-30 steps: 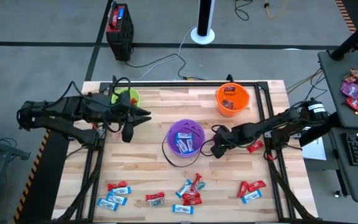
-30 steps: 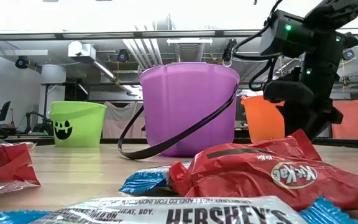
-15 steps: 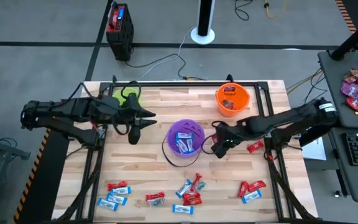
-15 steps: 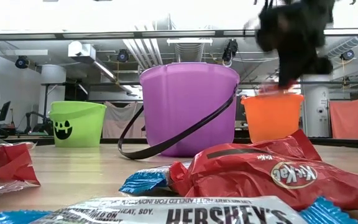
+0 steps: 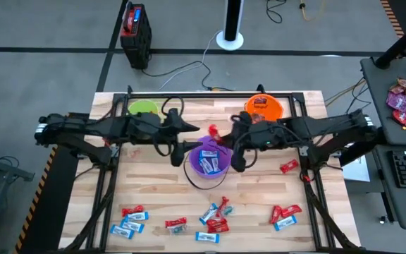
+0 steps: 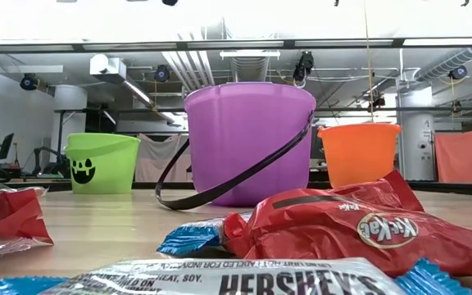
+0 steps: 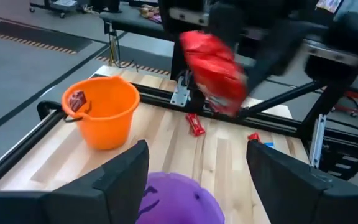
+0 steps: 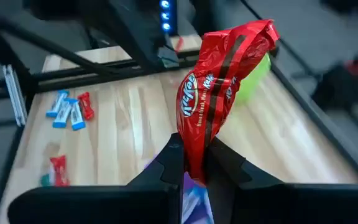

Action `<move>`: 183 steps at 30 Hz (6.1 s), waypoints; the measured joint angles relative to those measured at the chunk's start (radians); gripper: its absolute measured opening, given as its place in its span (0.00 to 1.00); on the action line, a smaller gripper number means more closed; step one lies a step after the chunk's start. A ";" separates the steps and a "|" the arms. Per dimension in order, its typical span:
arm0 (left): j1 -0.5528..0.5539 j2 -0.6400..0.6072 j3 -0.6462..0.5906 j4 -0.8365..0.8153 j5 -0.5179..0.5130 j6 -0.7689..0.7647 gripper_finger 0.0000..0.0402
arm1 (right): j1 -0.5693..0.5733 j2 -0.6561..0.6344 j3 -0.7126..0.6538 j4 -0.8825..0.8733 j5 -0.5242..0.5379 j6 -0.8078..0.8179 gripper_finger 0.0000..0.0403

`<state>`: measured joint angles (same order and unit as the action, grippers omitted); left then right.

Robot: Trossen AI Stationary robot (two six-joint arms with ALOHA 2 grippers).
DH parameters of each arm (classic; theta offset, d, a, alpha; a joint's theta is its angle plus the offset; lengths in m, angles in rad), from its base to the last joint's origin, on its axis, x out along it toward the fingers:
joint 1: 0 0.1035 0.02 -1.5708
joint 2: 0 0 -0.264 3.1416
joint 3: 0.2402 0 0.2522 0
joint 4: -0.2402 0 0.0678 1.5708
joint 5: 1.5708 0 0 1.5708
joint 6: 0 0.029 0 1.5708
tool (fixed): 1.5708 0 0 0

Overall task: Sort candy by brand, put in halloween buckets
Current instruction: Put the red chocolate into the green bucket

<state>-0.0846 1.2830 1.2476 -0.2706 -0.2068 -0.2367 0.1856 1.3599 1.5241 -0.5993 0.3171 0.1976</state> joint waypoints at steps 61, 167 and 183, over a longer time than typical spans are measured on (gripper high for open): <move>0.979 0.006 -0.167 -0.844 0.013 0.134 0.12 | -0.153 0.133 0.203 -0.243 -0.011 0.138 0.60; 0.215 0.086 -0.018 0.378 0.940 -0.094 0.56 | -0.043 -0.041 -0.138 0.475 -0.629 0.381 0.02; 0.202 0.117 -0.019 0.401 1.070 -0.160 0.13 | -0.127 0.017 -0.039 0.449 -0.635 0.307 0.03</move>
<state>0.1169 1.3997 1.2284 0.1309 0.8635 -0.3962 0.0586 1.3766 1.4852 -0.1506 -0.3175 0.5045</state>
